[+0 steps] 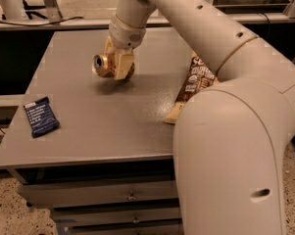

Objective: Knock orange can over

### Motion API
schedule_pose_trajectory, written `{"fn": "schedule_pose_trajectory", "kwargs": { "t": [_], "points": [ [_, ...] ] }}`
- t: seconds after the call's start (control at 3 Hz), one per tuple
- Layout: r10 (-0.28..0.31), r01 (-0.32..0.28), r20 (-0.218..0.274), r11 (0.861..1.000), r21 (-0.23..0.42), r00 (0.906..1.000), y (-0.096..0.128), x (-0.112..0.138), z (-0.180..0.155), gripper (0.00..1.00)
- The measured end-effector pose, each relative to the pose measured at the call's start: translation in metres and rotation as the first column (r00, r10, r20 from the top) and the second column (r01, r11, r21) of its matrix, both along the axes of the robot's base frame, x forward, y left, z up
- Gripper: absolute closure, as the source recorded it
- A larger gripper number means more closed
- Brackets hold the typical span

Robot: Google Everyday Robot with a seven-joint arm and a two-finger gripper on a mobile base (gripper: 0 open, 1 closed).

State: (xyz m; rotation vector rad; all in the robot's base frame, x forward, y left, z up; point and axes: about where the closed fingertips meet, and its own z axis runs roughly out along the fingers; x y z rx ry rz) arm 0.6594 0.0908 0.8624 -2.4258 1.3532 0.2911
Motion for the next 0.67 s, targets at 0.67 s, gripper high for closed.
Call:
{"fn": "schedule_pose_trajectory", "kwargs": {
  "t": [0.67],
  "points": [
    [0.049, -0.048, -0.015, 0.999, 0.025, 0.9987, 0.0187, -0.0113, -0.0016, 0.37]
  ]
}}
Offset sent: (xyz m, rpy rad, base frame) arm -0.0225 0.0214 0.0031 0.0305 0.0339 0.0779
